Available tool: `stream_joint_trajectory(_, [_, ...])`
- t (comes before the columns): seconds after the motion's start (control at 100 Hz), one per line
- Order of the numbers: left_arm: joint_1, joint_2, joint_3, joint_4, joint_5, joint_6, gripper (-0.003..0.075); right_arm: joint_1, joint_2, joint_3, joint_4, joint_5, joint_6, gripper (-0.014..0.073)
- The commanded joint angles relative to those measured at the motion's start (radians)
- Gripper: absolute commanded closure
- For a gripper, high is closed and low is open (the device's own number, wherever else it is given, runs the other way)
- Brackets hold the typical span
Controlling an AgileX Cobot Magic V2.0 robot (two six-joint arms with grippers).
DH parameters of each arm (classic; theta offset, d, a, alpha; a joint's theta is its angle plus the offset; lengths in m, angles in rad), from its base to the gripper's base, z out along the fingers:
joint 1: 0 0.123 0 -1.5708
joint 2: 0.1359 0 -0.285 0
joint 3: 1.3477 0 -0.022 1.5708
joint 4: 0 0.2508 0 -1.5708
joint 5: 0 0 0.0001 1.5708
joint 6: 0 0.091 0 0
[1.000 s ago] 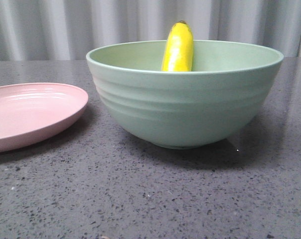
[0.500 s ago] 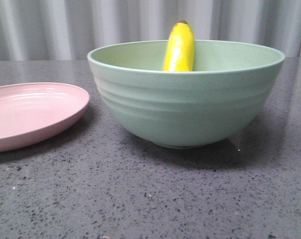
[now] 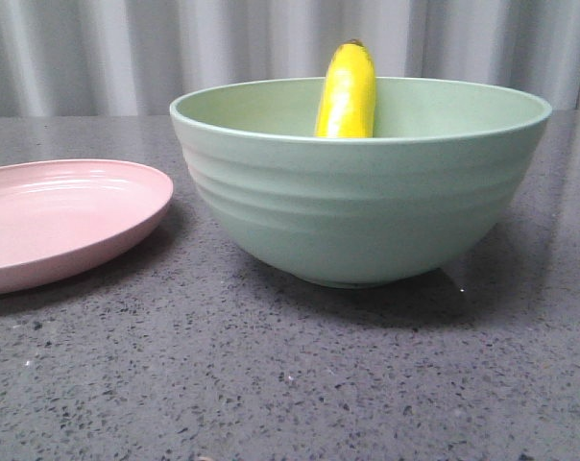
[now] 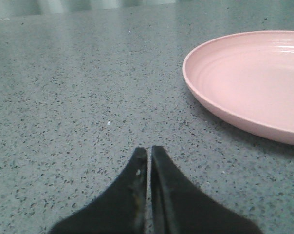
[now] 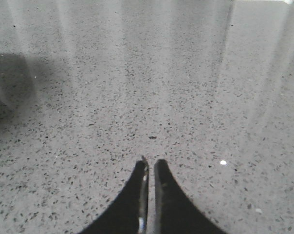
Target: Transfer banana from pink plate to green bowl
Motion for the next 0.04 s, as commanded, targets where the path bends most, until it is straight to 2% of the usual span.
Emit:
stream_joint_trajectory(0.0, [-0.003,-0.028,0.01,-0.007,-0.066,-0.009,0.0741,-0.006,-0.024,0.018,-0.011,-0.02,-0.011,0.0659])
stream_joint_trajectory(0.03, [-0.003,-0.028,0.01,-0.007,-0.066,-0.009,0.0741,-0.006,-0.024,0.018,-0.011,-0.02,-0.011,0.0659])
